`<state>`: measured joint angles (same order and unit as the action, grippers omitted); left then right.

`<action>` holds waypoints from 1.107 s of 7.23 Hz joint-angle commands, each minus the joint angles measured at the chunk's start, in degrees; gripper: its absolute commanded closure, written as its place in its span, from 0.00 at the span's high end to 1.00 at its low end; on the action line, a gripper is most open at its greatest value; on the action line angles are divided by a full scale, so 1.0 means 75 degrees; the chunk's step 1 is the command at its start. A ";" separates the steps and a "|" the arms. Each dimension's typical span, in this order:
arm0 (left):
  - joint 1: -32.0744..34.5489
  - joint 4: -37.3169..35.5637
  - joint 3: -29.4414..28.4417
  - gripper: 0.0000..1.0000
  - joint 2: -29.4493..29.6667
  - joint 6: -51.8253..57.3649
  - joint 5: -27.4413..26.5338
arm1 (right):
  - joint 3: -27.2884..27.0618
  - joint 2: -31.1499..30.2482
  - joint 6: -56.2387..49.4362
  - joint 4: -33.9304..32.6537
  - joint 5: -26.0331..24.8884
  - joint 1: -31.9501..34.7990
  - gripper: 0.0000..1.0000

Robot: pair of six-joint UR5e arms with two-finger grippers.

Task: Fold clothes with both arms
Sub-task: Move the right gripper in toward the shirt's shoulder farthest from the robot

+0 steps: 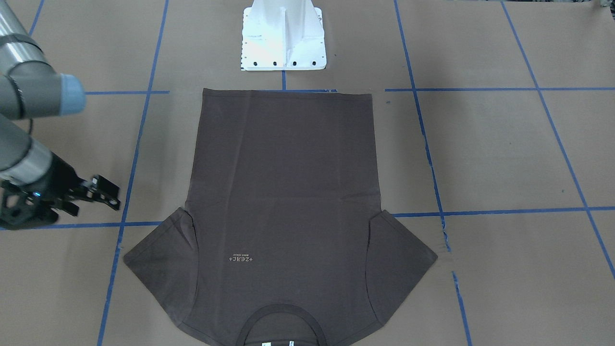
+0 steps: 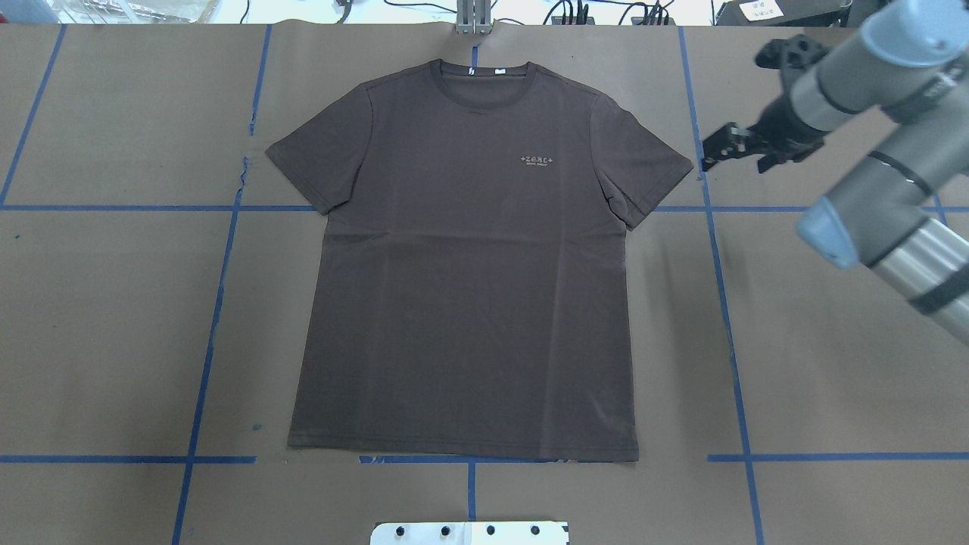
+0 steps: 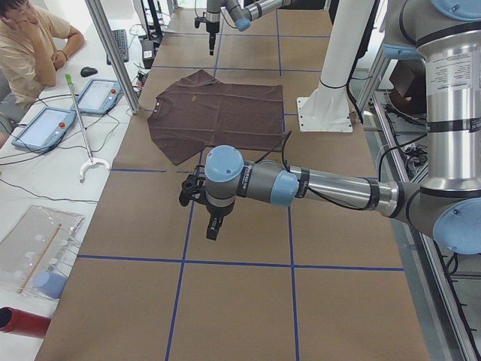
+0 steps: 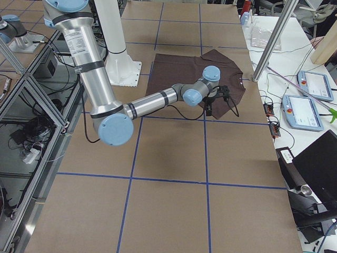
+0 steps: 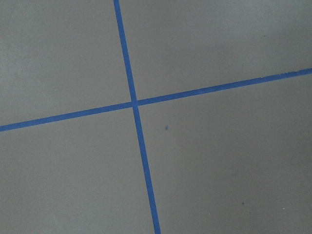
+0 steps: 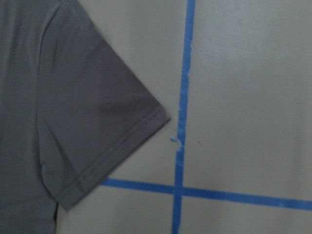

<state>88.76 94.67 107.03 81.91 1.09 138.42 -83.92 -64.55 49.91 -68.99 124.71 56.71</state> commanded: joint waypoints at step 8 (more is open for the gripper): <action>0.0001 0.0045 0.0131 1.00 -0.0035 -0.0016 0.0271 | 0.2669 0.1306 0.2053 0.0844 -0.0807 -0.0366 0.72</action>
<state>88.75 94.98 108.02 81.65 0.97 140.31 -64.35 -54.75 65.35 -62.70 118.67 54.25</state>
